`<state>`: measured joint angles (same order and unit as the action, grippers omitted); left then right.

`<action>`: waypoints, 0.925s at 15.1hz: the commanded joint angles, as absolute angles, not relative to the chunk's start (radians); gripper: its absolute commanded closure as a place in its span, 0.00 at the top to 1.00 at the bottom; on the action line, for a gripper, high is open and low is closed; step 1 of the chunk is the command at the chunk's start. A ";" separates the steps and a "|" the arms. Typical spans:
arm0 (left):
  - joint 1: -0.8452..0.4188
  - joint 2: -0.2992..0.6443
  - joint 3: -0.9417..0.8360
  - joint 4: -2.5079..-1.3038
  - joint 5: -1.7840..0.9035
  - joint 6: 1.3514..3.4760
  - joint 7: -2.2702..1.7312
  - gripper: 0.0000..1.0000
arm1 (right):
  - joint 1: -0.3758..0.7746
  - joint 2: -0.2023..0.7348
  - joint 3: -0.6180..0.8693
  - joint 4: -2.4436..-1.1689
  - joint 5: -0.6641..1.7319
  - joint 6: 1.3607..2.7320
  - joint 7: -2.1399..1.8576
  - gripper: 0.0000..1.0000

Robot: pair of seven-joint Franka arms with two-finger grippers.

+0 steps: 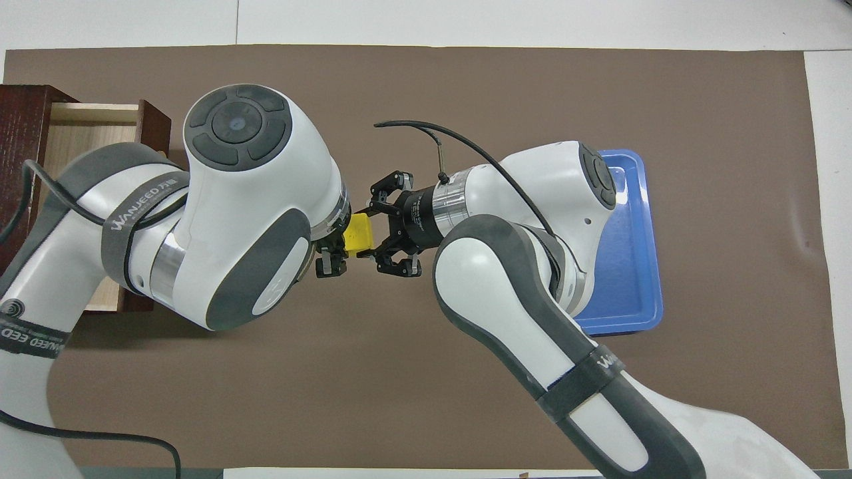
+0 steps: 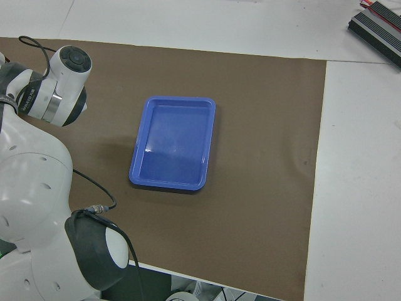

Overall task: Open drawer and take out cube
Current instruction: 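Open the left gripper and withdraw it while the right gripper lifts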

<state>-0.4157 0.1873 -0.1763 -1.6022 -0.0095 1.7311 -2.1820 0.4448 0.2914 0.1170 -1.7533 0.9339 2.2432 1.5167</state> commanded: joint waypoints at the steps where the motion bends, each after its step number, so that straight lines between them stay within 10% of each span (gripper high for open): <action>1: -0.422 0.187 -0.156 -1.594 -0.012 1.760 -2.160 0.04 | 0.445 0.264 0.126 -1.766 0.957 2.200 1.506 0.00; 4: -0.416 0.183 -0.156 -1.582 -0.014 1.750 -2.148 1.00 | 0.443 0.264 0.127 -1.763 0.957 2.200 1.506 0.00; 14: -0.201 0.100 -0.144 -1.754 -0.008 1.804 -1.772 1.00 | 0.338 0.267 0.123 -1.753 0.957 2.110 1.494 0.00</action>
<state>-0.2686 0.1703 -0.1410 -1.6241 -0.0079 1.7407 -1.8814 0.4062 0.2822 0.1181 -1.7464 0.9344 2.1686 1.5167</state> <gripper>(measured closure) 0.000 0.436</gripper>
